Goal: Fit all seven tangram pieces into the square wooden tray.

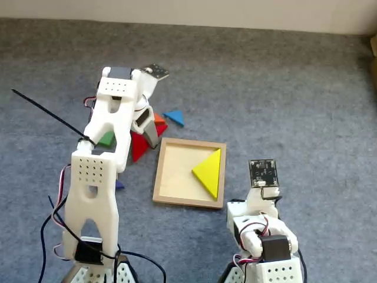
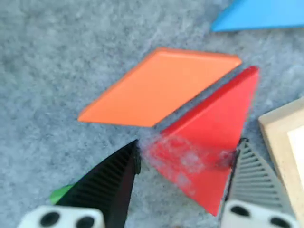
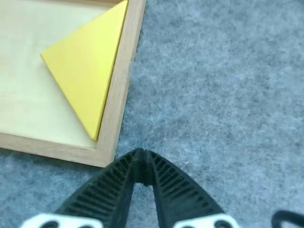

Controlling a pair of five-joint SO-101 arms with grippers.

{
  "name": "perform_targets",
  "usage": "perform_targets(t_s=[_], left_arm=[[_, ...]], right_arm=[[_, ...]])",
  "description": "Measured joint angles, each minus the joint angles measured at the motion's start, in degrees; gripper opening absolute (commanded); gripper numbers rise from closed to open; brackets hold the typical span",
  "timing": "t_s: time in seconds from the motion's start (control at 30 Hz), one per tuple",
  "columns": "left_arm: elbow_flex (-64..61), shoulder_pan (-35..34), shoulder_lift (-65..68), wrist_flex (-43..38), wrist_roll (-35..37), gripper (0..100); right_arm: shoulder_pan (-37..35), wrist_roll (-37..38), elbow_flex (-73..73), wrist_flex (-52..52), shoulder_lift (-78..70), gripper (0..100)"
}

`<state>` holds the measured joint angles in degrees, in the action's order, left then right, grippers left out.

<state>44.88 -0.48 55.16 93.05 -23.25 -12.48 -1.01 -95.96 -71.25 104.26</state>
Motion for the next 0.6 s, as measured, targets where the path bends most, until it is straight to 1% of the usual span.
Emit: perform_targets(t_s=[0.1,0.2,0.6], left_arm=[[0.1,0.1,0.0,0.4,-3.3,20],[0.5,0.5,-0.1,1.1,-4.9,17],[1.9,2.6,-2.8,4.9,-5.5,11]], right_arm=[[0.0,0.0,0.0,0.0,0.0,1.5],[0.0,0.0,0.0,0.0,0.0,1.5],[0.0,0.0,0.0,0.0,0.0,1.5]])
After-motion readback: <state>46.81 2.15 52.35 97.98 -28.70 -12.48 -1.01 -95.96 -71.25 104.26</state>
